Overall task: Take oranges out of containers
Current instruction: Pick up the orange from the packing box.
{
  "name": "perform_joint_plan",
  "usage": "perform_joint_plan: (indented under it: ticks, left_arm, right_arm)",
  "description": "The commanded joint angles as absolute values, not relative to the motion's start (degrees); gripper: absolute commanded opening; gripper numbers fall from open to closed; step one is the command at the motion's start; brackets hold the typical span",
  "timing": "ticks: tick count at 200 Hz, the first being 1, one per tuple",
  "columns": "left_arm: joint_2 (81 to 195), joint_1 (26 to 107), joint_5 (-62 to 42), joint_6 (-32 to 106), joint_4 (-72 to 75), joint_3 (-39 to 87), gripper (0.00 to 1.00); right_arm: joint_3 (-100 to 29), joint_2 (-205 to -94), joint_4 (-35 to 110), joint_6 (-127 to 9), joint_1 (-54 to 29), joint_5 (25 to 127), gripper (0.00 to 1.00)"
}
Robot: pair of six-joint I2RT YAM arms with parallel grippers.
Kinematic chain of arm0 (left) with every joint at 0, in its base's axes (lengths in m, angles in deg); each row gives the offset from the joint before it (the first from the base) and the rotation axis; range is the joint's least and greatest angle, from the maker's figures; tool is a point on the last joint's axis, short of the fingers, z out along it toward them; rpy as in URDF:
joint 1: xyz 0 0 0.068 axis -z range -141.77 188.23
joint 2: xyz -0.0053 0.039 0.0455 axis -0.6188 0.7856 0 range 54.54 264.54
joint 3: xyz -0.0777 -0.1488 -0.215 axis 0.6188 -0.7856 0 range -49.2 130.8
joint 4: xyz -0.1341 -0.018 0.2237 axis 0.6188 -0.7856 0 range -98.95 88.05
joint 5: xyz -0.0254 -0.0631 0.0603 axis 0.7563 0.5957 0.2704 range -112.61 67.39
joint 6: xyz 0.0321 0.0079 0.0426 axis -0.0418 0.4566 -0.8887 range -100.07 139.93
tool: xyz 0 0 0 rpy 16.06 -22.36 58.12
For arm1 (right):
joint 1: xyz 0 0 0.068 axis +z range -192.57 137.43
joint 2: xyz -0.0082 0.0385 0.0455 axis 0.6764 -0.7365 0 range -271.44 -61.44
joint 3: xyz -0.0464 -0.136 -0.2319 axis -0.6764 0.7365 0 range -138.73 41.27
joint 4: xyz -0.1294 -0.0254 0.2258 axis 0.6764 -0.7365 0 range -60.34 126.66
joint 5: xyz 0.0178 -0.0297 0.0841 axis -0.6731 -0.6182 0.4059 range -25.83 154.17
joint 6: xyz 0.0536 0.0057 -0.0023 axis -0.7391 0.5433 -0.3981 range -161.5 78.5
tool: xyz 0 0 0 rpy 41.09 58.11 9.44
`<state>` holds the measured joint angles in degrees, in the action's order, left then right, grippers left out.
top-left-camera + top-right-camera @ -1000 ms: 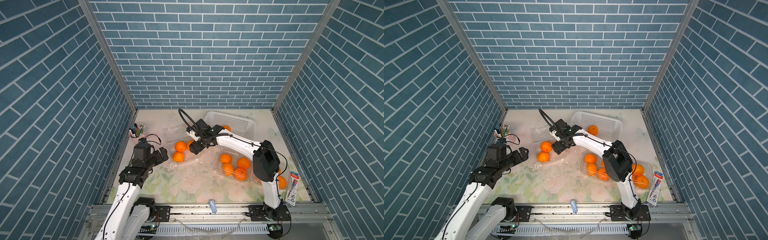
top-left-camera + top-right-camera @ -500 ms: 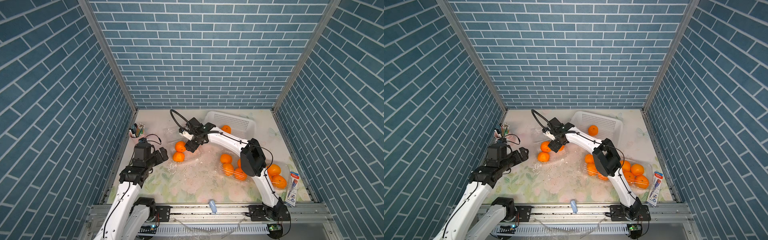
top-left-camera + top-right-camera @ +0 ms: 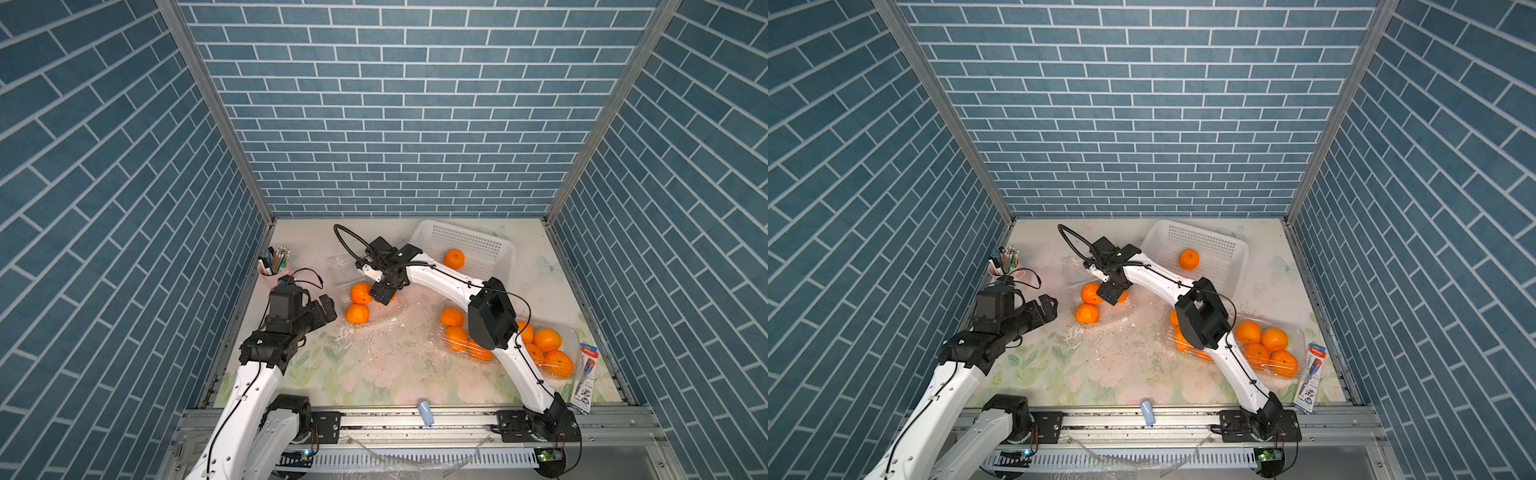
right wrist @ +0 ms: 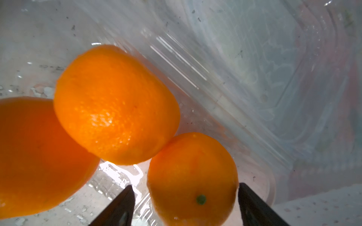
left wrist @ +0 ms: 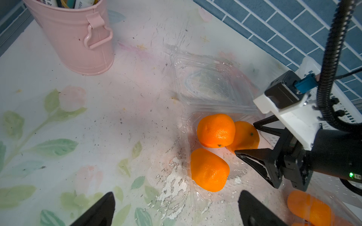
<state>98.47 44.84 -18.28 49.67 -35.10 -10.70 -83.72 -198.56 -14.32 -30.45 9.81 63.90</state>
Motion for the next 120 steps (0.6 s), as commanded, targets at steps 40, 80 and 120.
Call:
perform_joint_plan:
  ticks: [40,80,120]
  left_arm:
    - [99.19,44.73,-17.74,48.81,-34.3,-11.05,0.99]
    - [99.24,44.73,-17.6,48.75,-34.29,-10.82,0.99]
    - [99.44,44.73,-17.6,48.56,-34.42,-10.37,0.99]
  right_arm:
    - [-87.61,-201.35,-18.26,-26.92,10.21,62.06,0.82]
    - [-88.41,-202.24,-18.71,-27.34,10.3,62.52,0.8]
    - [-89.03,-203.35,-19.24,-27.45,10.57,62.2,0.78]
